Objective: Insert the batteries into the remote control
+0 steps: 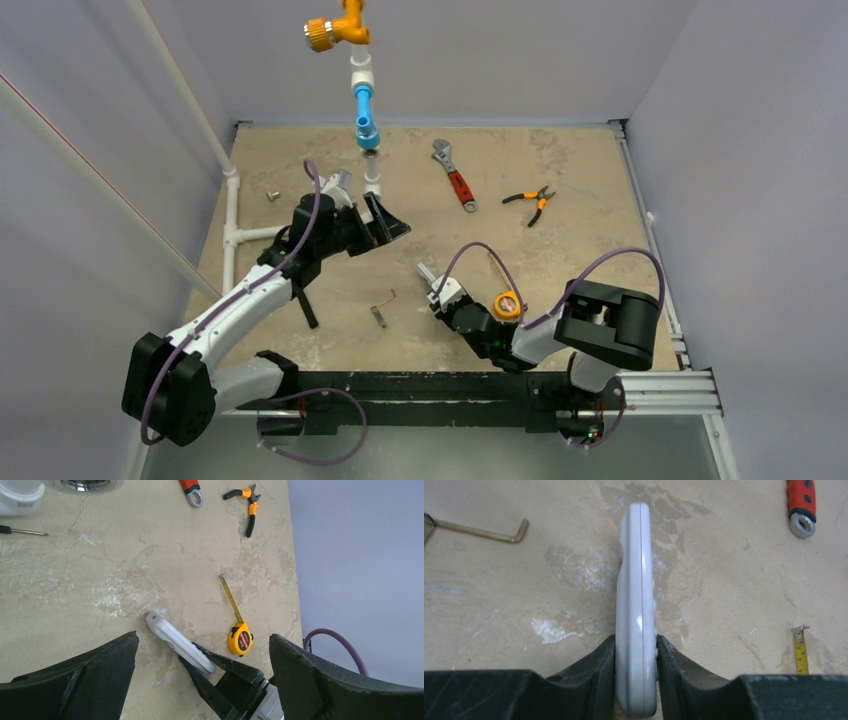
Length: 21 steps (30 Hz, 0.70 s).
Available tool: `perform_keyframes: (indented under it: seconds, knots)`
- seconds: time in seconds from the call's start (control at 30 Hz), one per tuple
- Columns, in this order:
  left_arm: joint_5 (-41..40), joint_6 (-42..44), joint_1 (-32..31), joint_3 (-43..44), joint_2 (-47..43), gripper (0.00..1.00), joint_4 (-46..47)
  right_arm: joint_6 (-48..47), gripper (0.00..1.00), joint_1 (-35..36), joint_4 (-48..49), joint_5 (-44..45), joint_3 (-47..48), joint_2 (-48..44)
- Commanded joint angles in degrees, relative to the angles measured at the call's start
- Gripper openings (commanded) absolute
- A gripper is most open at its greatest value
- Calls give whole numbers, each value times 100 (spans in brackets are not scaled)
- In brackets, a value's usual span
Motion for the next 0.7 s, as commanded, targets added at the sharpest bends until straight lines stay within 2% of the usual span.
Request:
perform_keyframes:
  seconds: [0.0, 0.27, 0.47, 0.67]
  knots:
    - [112, 148, 34, 241, 37, 100, 148, 27, 33, 44, -113, 162, -55, 189]
    - [147, 146, 43, 237, 54, 100, 156, 29, 48, 55, -309, 23, -4, 121]
    - [161, 148, 38, 250, 43, 100, 141, 55, 71, 55, -294, -237, -14, -23]
    - [164, 130, 40, 261, 39, 100, 110, 87, 84, 55, -194, -533, 21, -131]
